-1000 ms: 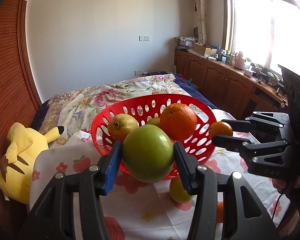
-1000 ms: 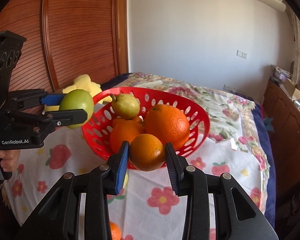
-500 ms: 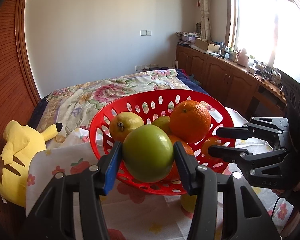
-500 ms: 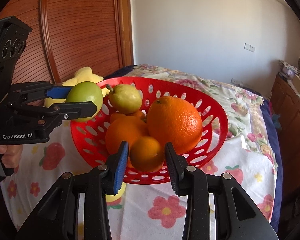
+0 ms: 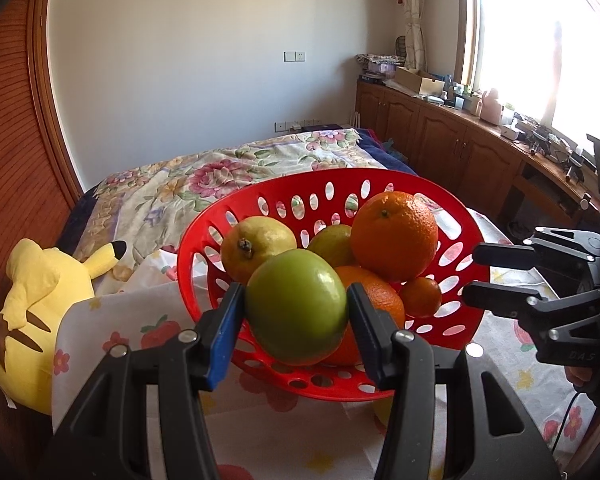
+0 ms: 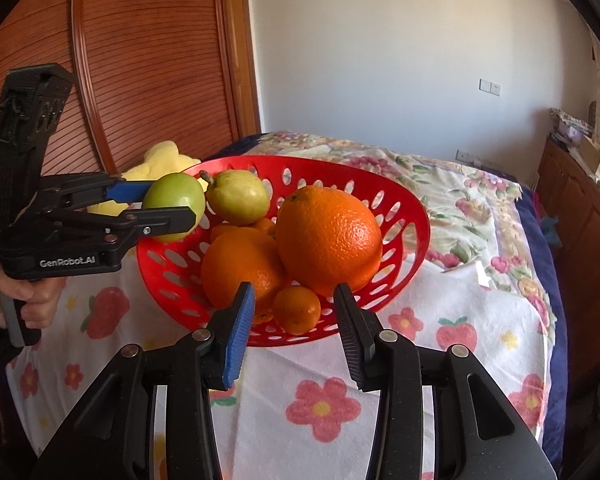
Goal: Organize fruits
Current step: 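Release the tangerine from the right tool while the left tool releases the green apple into the basket, then move the right tool onto another tangerine while the left tool approaches a lemon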
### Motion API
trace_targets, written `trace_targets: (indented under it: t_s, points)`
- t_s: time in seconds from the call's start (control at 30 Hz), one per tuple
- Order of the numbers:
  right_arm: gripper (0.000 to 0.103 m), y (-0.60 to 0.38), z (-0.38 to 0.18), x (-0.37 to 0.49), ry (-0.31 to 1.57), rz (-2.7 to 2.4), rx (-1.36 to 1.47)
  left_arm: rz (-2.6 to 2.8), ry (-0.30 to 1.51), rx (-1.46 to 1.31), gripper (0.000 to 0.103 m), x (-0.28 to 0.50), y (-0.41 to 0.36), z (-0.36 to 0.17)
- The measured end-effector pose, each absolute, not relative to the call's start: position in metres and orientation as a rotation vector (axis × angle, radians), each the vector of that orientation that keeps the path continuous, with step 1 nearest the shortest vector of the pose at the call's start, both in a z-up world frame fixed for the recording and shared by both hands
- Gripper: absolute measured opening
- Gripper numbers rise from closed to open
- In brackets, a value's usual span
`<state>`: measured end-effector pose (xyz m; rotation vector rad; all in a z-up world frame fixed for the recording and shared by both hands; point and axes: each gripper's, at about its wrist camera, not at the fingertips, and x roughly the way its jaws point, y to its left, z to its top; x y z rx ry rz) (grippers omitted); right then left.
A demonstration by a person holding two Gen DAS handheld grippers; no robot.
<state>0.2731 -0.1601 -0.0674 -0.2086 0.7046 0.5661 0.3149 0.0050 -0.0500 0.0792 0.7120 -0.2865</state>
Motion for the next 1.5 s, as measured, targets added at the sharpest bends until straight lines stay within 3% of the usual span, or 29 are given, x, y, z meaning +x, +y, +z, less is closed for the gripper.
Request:
trace_targets:
  t_s: [0.63,0.77,1.17,1.5]
  points:
    - [0.042,-0.161,-0.065,0.260,0.689,0.577,-0.210,-0.271,0.719,0.080,0.052,0.317,-0.002,-0.057]
    - [0.042,-0.162,-0.067,0.256,0.688,0.577,-0.205,-0.264,0.684,0.089,0.057,0.310,-0.004,-0.053]
    - [0.047,-0.172,-0.061,0.221,0.675,0.560,-0.165,-0.285,0.626,0.068,0.063,0.259,-0.004,-0.046]
    - [0.048,-0.179,-0.085,0.199,0.747,0.532,-0.140,-0.285,0.638,0.020,0.065,0.224,0.002,-0.073]
